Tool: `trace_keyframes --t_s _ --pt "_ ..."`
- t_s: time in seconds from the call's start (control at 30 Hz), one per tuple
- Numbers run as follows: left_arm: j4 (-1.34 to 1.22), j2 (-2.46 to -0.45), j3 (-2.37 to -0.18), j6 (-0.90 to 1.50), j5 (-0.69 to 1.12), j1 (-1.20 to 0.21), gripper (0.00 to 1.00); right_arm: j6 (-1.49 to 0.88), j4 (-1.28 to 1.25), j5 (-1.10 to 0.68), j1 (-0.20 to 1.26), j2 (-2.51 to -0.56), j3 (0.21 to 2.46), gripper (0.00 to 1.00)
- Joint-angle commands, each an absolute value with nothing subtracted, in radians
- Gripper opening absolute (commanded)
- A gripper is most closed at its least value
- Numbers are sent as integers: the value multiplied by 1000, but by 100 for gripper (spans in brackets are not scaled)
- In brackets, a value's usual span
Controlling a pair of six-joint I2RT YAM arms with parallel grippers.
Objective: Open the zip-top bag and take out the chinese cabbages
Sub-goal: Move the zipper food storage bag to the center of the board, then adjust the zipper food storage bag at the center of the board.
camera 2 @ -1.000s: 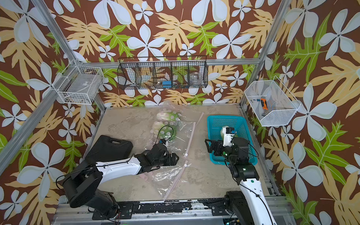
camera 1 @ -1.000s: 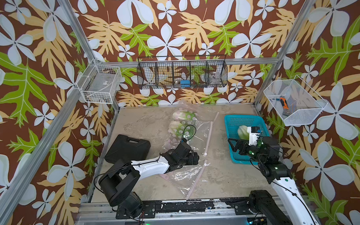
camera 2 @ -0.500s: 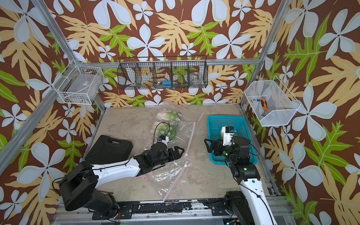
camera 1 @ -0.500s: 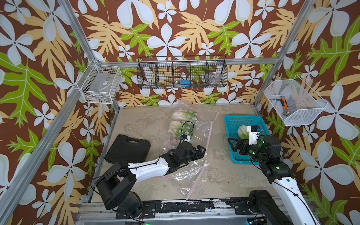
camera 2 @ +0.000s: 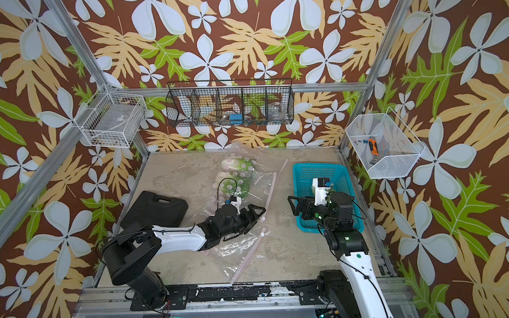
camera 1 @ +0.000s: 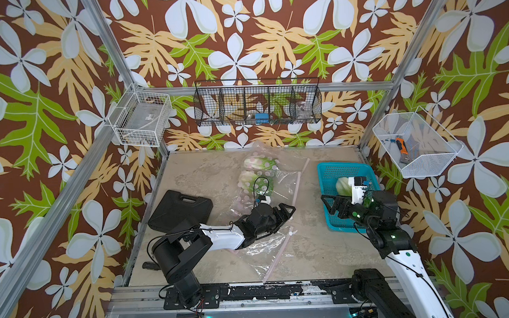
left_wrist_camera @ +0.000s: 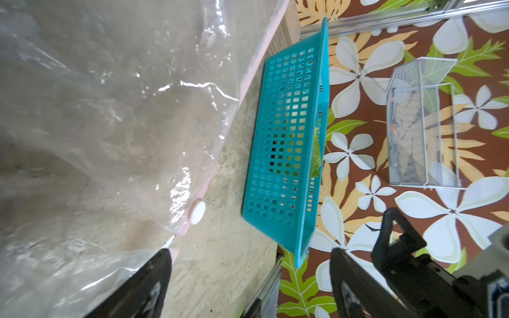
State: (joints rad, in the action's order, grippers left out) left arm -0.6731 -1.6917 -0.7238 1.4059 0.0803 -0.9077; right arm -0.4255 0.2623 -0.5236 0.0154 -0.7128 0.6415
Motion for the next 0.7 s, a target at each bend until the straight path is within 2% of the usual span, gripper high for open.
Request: trace_keyframes --t_s 0.0,0.07,0.13,0.47,0.67 --pt "-834 -1731 -698 1548 84 -909 83 -424 249 -532 16 -716 645 88" --pt "-914 -1762 -682 1608 80 -908 76 -426 255 -540 18 -721 652 87" --pt "-934 -1784 -683 1639 73 -909 74 -426 259 -539 17 -718 660 86" --pt "-977 -1860 -696 1704 53 -908 66 -428 265 -542 17 -724 693 86" --pt "-967 -1858 -668 1708 36 -910 66 -425 270 -545 19 -729 698 85"
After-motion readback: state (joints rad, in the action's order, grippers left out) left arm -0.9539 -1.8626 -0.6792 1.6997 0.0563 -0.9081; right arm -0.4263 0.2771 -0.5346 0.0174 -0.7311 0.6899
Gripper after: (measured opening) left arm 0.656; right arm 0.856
